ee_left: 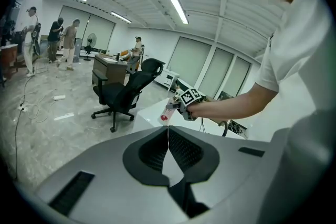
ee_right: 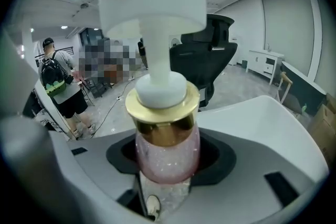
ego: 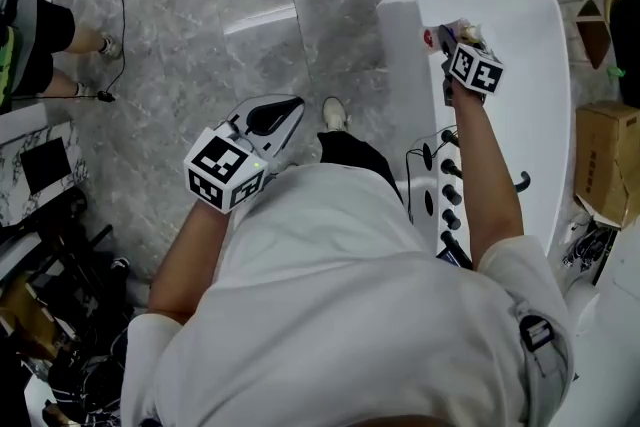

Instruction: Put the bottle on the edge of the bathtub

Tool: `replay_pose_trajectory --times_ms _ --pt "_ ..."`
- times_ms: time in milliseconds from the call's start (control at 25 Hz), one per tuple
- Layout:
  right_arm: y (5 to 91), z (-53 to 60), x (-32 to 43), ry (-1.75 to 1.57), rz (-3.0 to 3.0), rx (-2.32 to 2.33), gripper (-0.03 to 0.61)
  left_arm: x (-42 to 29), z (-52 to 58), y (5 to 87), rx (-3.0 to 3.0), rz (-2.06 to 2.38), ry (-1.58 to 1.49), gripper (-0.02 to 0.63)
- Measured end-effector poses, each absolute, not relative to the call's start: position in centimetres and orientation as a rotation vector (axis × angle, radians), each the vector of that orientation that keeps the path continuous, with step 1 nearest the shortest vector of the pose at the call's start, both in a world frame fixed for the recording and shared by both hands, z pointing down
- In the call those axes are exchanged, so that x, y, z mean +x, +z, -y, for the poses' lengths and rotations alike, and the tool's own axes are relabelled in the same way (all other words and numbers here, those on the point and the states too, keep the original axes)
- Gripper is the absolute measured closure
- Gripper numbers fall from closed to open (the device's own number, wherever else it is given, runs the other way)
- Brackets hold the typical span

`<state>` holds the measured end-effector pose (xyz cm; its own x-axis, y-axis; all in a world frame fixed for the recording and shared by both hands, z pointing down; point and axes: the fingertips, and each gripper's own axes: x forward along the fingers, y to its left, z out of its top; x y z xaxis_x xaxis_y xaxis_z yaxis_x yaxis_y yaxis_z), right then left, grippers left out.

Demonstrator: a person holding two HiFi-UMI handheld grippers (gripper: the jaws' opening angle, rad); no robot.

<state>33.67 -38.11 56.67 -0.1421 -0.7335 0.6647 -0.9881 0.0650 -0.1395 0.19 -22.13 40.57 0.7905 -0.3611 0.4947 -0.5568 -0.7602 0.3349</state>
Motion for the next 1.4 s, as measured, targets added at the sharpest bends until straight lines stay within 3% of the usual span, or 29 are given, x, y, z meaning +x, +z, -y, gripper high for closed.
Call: replay_pose_trajectory --times_ms 680,1400 --pt "66.2 52.3 39.4 0.768 1.835 1.736 0.353 6.0 28.6 44.1 2.406 0.705 0.693 0.595" --pt "69.2 54.5 38.7 0.710 1.787 1.748 0.348 7.0 28.3 46.0 2.348 0.703 0.724 0.595"
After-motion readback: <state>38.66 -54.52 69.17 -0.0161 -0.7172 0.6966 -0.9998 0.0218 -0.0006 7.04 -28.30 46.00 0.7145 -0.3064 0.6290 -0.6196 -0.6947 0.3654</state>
